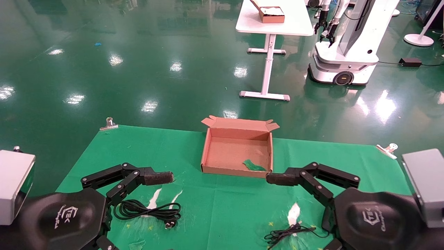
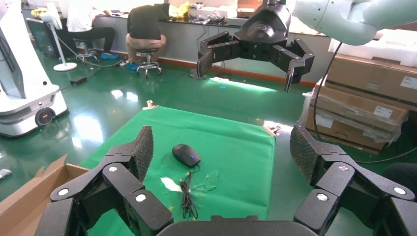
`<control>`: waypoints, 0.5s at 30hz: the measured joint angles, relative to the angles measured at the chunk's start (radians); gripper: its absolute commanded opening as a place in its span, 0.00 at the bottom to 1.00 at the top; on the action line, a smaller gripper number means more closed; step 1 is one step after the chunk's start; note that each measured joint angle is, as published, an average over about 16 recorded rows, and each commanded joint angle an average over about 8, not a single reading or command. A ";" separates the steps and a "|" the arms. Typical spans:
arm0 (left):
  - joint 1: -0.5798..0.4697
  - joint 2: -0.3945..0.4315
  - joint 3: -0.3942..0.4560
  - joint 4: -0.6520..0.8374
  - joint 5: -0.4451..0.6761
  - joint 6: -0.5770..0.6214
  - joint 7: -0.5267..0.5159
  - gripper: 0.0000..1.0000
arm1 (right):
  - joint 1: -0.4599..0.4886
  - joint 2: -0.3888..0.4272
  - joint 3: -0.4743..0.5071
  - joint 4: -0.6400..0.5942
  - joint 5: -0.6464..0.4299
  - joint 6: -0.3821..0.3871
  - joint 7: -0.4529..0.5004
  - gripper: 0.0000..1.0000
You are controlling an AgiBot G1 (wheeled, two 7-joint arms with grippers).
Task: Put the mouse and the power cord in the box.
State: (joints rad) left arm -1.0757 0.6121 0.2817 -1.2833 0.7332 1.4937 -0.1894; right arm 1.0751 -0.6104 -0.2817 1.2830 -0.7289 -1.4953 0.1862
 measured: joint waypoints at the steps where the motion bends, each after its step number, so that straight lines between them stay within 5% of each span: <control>1: 0.000 0.000 0.000 0.000 0.000 0.000 0.000 1.00 | 0.000 0.000 0.000 0.000 0.000 0.000 0.000 1.00; 9: -0.002 -0.007 0.013 -0.007 0.044 -0.011 0.002 1.00 | -0.026 0.014 -0.009 -0.004 -0.020 0.009 0.007 1.00; 15: -0.036 -0.010 0.073 -0.032 0.232 -0.048 -0.003 1.00 | -0.040 0.048 -0.043 0.014 -0.097 0.023 0.057 1.00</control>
State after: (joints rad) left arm -1.1117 0.6022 0.3544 -1.3156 0.9650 1.4458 -0.1921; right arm 1.0348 -0.5619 -0.3243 1.2968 -0.8256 -1.4728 0.2429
